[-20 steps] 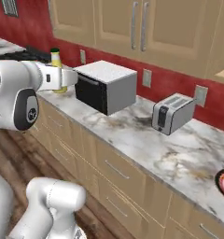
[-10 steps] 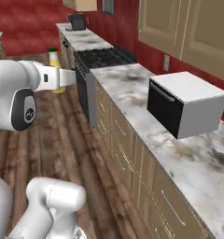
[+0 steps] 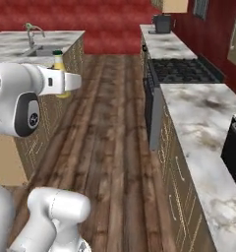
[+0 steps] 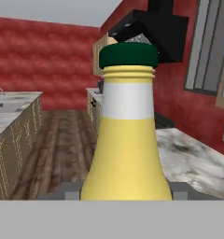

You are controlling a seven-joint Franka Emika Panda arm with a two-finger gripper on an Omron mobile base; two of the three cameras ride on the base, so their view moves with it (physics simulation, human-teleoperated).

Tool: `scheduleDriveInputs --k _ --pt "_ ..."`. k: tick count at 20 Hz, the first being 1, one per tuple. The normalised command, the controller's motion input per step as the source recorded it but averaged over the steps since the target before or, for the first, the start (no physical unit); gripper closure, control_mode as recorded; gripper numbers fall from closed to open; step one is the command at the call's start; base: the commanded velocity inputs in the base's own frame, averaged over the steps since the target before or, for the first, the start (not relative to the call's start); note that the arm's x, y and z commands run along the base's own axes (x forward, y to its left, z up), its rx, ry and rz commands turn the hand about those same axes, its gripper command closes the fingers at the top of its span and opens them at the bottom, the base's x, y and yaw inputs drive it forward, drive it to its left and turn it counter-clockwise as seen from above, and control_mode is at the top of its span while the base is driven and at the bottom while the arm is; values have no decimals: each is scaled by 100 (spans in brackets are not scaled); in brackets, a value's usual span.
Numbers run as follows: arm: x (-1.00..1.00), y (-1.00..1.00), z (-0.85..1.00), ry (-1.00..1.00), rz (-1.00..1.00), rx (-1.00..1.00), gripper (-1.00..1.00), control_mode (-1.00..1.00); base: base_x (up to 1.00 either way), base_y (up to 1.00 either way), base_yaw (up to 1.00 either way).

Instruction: Move the hot dog bun to the plate on the dining table and place the condiment next to that plate. Then navigate to the fridge and take the sausage and place it on the plate as well.

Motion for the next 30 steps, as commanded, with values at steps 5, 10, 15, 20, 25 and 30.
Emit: scheduleDriveInputs --k 5,10,15,20,25,30 --pt "0 0 0 0 0 0 100 100 18 55 67" --pt "0 0 0 0 0 0 100 100 41 70 52" --pt "0 0 0 0 0 0 100 100 97 66 13" --pt "0 0 0 0 0 0 100 100 100 85 3" --pt "0 0 0 0 0 0 100 100 96 85 17" --pt "0 0 0 0 0 0 100 100 100 3 39"
